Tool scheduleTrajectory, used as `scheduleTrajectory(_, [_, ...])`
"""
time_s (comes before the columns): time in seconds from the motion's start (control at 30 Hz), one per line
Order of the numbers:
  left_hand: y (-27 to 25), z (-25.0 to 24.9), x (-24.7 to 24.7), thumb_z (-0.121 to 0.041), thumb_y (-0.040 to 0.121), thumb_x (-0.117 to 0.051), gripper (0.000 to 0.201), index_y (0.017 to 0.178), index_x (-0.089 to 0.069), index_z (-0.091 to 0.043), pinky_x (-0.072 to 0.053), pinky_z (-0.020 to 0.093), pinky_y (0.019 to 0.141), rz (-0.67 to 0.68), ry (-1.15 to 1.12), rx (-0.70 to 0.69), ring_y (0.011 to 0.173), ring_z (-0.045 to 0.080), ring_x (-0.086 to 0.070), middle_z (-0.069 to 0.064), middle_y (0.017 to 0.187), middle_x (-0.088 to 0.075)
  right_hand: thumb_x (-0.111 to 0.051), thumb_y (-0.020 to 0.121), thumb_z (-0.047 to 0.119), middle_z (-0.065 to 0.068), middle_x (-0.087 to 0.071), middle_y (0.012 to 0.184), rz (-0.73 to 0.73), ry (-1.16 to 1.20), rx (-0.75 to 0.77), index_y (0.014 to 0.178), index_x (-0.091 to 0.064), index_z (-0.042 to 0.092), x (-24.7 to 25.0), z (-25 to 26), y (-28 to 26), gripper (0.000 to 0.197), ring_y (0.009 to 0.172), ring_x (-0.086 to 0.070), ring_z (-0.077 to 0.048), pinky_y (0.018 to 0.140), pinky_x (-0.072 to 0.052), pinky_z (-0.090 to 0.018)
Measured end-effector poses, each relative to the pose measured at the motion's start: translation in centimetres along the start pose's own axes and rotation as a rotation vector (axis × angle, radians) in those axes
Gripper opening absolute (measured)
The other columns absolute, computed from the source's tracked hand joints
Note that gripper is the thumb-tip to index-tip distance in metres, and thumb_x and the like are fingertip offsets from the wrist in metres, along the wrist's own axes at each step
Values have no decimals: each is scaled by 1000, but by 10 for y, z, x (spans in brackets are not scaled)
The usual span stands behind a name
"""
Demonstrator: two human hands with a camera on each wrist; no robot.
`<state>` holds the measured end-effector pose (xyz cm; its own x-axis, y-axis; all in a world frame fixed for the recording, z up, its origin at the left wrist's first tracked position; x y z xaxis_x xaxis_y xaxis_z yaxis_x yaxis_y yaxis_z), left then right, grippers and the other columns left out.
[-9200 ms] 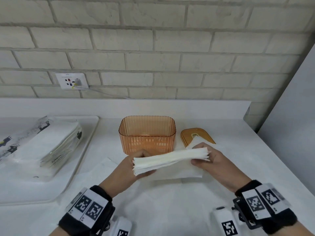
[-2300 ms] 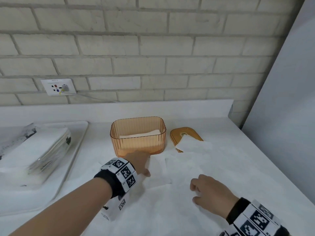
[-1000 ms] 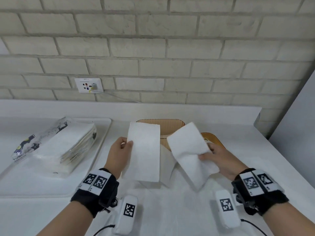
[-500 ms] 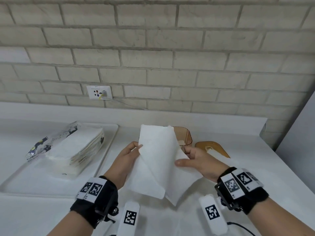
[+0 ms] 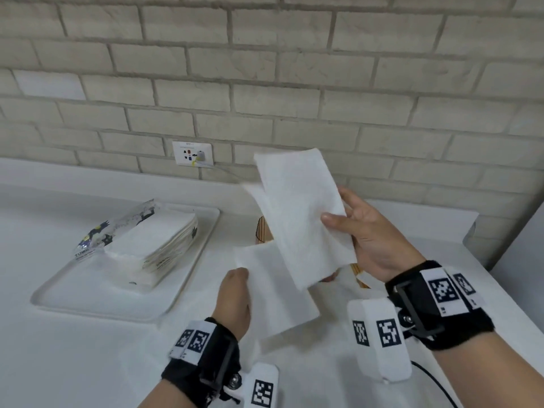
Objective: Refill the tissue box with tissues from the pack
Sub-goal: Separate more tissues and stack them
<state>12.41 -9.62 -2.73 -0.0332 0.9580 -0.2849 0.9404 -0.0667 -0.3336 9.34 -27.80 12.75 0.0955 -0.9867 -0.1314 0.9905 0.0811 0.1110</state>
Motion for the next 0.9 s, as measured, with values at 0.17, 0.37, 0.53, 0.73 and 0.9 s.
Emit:
scheduleTrajectory(0.17, [-31,-12,-8,-23,92,-40,36,117,-52,0,-47,52,97,-17,-129,-62,111,39,-57,24,121,-59,-60,86,0,-4,-65,119,-122,-218,-104,127,-49,17,-11,-52,-6,46,105,-64,-21,91,-52,-43])
scheduleTrajectory(0.37, [-45,-20,-4,-57,89,-43,50,124,-51,-22,-51,43,91,21,-224,-132,109,22,-63,3,120,-65,-54,91,10,5,-65,115,-58,-523,-172,118,-55,22,-35,-79,-13,30,105,-62,-16,98,-48,-41])
scheduleTrajectory(0.53, [-53,-22,7,-24,99,-44,11,109,-48,-27,-53,37,74,9,-139,-159,99,21,-63,1,111,-63,-39,94,13,2,-61,110,5,-627,-313,122,-50,16,-41,-93,-15,30,100,-58,-17,87,-47,-33])
scheduleTrajectory(0.73, [-54,-27,24,-23,98,-46,31,127,-56,-18,-57,43,78,99,16,-128,104,30,-66,10,115,-69,-35,93,9,0,-56,124,162,-754,-303,129,-44,19,-77,-100,-11,39,114,-53,-19,101,-43,-42])
scheduleTrajectory(0.9, [-54,-26,50,-16,95,-50,29,123,-57,-9,-57,34,64,125,-59,-11,91,26,-68,9,105,-71,-39,96,10,0,-56,122,242,-738,-251,130,-41,17,-100,-92,-5,35,113,-54,-19,101,-43,-39])
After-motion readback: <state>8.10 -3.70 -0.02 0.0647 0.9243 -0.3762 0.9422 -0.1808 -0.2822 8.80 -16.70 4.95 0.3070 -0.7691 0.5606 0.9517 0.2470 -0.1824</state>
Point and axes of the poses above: each hand's wrist, its own y-axis towards the middle knuckle, its own x-axis out of the back of the hand, z = x × y, the point moved 8 cm from there along y, towards the middle knuckle
